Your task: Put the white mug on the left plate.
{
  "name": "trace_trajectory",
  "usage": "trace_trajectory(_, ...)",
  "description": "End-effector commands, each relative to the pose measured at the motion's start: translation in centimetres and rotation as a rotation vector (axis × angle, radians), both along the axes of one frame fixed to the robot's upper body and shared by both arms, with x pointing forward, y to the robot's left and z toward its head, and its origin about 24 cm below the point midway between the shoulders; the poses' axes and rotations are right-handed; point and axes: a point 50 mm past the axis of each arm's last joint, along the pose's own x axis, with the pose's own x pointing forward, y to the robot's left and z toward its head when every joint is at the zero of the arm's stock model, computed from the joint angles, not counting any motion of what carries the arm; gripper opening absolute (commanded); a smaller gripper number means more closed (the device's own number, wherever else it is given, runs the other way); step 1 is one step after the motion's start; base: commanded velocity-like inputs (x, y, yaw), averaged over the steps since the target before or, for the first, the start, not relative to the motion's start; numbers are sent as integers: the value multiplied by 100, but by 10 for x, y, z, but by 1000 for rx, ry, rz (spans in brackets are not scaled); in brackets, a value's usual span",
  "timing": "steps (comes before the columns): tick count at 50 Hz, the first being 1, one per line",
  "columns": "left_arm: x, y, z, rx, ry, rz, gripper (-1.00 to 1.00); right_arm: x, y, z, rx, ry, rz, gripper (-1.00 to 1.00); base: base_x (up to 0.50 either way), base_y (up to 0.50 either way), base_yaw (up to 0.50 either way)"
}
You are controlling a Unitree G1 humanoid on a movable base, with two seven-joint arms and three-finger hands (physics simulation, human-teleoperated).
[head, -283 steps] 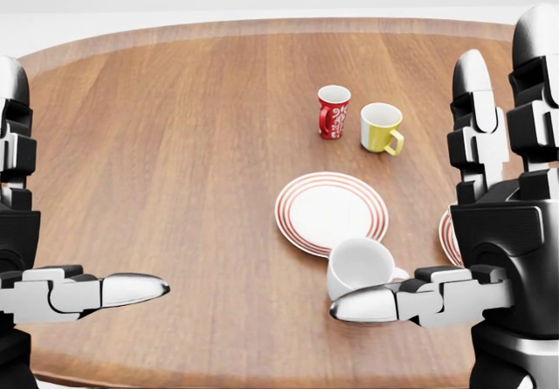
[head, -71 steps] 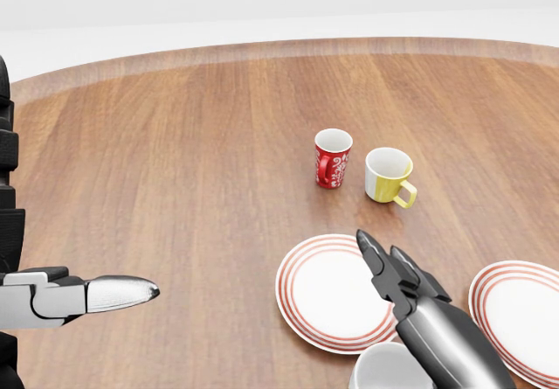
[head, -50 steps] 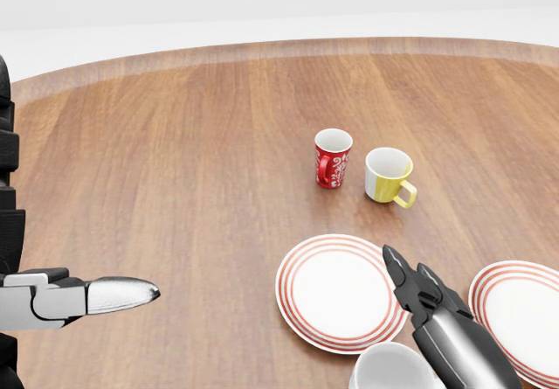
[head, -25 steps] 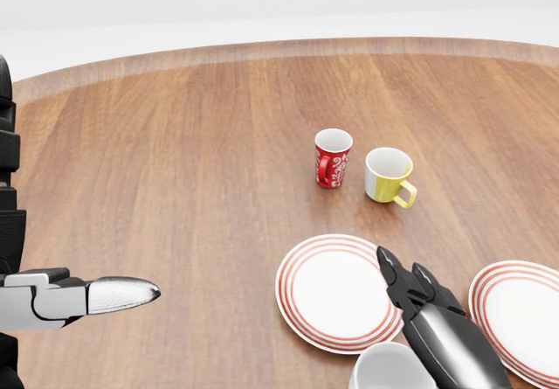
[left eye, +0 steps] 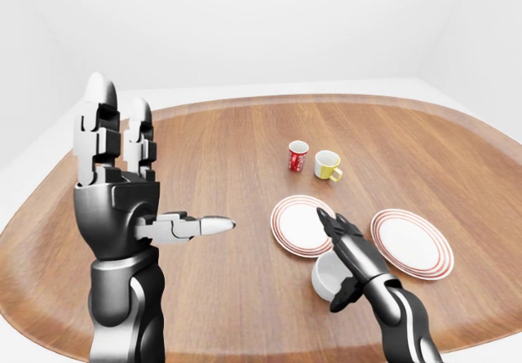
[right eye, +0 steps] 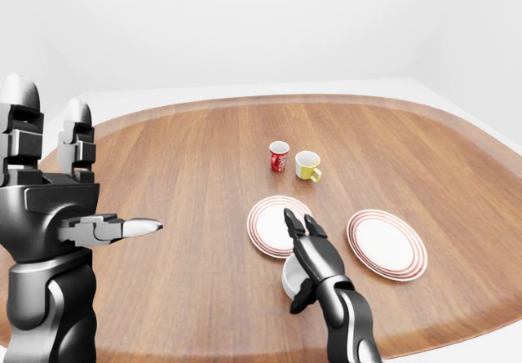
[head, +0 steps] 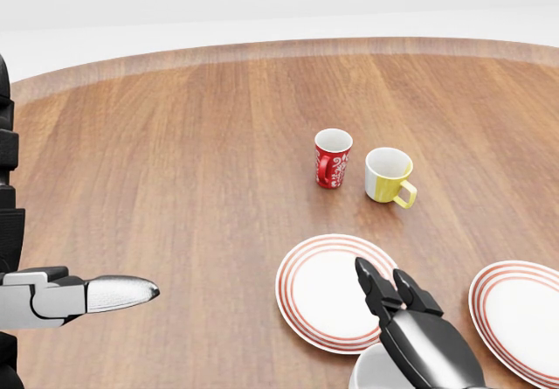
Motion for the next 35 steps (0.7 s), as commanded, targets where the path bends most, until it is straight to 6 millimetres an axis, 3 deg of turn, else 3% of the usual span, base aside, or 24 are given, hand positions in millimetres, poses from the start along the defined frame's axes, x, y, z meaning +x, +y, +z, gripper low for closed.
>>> trace_trajectory(1,0,0,0,-1,1,0,95,1,5,-5,-43,6,37,100,0,0,0)
trace_trajectory(35,0,0,0,-1,1,-1,95,1,14,-12,-149,36,112,100,0,0,0)
